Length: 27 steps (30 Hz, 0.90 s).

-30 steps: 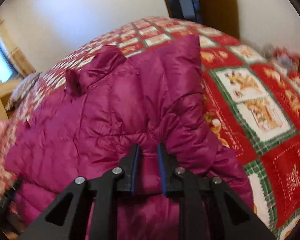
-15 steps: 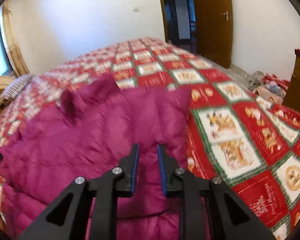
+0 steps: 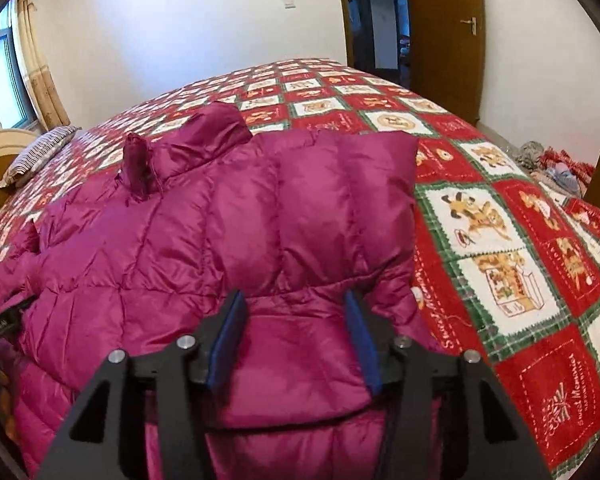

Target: Fold large clothes

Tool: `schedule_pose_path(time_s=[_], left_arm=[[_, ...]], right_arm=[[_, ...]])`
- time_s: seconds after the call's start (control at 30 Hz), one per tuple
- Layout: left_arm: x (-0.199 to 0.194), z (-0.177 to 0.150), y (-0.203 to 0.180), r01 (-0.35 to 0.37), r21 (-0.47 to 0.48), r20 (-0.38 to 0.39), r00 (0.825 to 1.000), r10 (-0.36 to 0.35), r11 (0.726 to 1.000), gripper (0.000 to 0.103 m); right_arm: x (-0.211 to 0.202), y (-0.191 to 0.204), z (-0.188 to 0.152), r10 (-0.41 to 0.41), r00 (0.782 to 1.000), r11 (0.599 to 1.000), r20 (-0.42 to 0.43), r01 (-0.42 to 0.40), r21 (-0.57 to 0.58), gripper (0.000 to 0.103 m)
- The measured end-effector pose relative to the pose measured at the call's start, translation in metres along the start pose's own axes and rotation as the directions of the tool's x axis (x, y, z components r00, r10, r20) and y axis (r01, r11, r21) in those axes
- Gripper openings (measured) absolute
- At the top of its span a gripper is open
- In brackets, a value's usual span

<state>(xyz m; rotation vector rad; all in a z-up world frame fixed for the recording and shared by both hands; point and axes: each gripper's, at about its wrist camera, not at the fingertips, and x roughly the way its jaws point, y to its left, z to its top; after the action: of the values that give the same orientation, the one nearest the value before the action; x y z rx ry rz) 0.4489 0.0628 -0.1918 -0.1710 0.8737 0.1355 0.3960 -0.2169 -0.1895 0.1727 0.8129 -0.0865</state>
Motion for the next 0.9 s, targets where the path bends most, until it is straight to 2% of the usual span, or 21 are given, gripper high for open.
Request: schedule_pose_path(time_s=[0.07, 0.13, 0.23, 0.3, 0.37, 0.43, 0.5, 0.57, 0.6, 0.63, 0.67, 0.77, 0.8, 0.87, 0.9], left_arm=[[-0.013, 0.003, 0.01, 0.039, -0.034, 0.005, 0.999, -0.039, 0.999, 0.102], [-0.035, 0.007, 0.03, 0.046, -0.107, 0.087, 0.996, -0.036, 0.993, 0.102], [-0.058, 0.024, 0.077, -0.006, -0.198, 0.188, 0.981, 0.044, 0.98, 0.102], [-0.058, 0.038, 0.113, -0.086, -0.267, 0.195, 0.971, 0.141, 0.96, 0.102], [-0.048, 0.05, 0.152, -0.166, -0.357, 0.144, 0.963, 0.23, 0.919, 0.102], [-0.033, 0.056, 0.193, -0.209, -0.481, 0.1, 0.952, 0.29, 0.852, 0.102], [-0.017, 0.055, 0.221, -0.233, -0.56, 0.037, 0.952, 0.305, 0.795, 0.102], [0.003, 0.051, 0.243, -0.23, -0.634, -0.024, 0.96, 0.279, 0.739, 0.102], [0.005, 0.049, 0.246, -0.228, -0.647, -0.027, 0.961, 0.276, 0.728, 0.102], [0.008, 0.048, 0.247, -0.226, -0.653, -0.014, 0.958, 0.287, 0.722, 0.102], [0.009, 0.047, 0.243, -0.233, -0.643, 0.003, 0.952, 0.306, 0.729, 0.102], [0.017, 0.048, 0.227, -0.296, -0.558, -0.007, 0.936, 0.352, 0.775, 0.099], [0.019, 0.048, 0.223, -0.317, -0.537, -0.012, 0.93, 0.368, 0.782, 0.091], [0.016, 0.051, 0.224, -0.311, -0.538, 0.003, 0.929, 0.371, 0.783, 0.067], [0.014, 0.051, 0.225, -0.287, -0.538, 0.02, 0.936, 0.352, 0.793, 0.039]], right_arm=[[-0.001, -0.002, 0.0, 0.012, 1.0, 1.0, 0.005, -0.012, 0.008, 0.056], [-0.002, -0.004, -0.001, 0.028, 1.0, 0.999, 0.008, -0.028, 0.018, 0.058], [-0.003, -0.005, -0.001, 0.038, 0.999, 0.999, 0.011, -0.039, 0.025, 0.059], [-0.002, -0.004, -0.001, 0.032, 0.999, 0.999, 0.01, -0.032, 0.017, 0.059], [-0.002, -0.003, 0.0, 0.025, 1.0, 1.0, 0.01, -0.025, 0.011, 0.06], [-0.001, -0.003, -0.001, 0.024, 1.0, 1.0, 0.01, -0.024, 0.01, 0.06], [-0.001, -0.003, -0.001, 0.023, 1.0, 1.0, 0.009, -0.023, 0.01, 0.06], [-0.002, -0.002, -0.001, 0.02, 1.0, 1.0, 0.01, -0.02, 0.007, 0.06], [-0.002, -0.002, -0.001, 0.017, 1.0, 1.0, 0.009, -0.017, 0.005, 0.06], [-0.001, -0.002, -0.001, 0.016, 1.0, 1.0, 0.009, -0.016, 0.003, 0.06], [-0.001, -0.001, -0.001, 0.015, 1.0, 1.0, 0.008, -0.015, 0.003, 0.061], [-0.001, -0.001, -0.002, 0.014, 1.0, 1.0, 0.008, -0.014, 0.001, 0.061], [-0.001, -0.001, -0.002, 0.014, 1.0, 1.0, 0.008, -0.014, 0.001, 0.061], [-0.001, -0.001, -0.002, 0.014, 1.0, 1.0, 0.01, -0.014, 0.001, 0.062], [-0.001, -0.001, -0.002, 0.015, 1.0, 1.0, 0.01, -0.015, 0.002, 0.062]])
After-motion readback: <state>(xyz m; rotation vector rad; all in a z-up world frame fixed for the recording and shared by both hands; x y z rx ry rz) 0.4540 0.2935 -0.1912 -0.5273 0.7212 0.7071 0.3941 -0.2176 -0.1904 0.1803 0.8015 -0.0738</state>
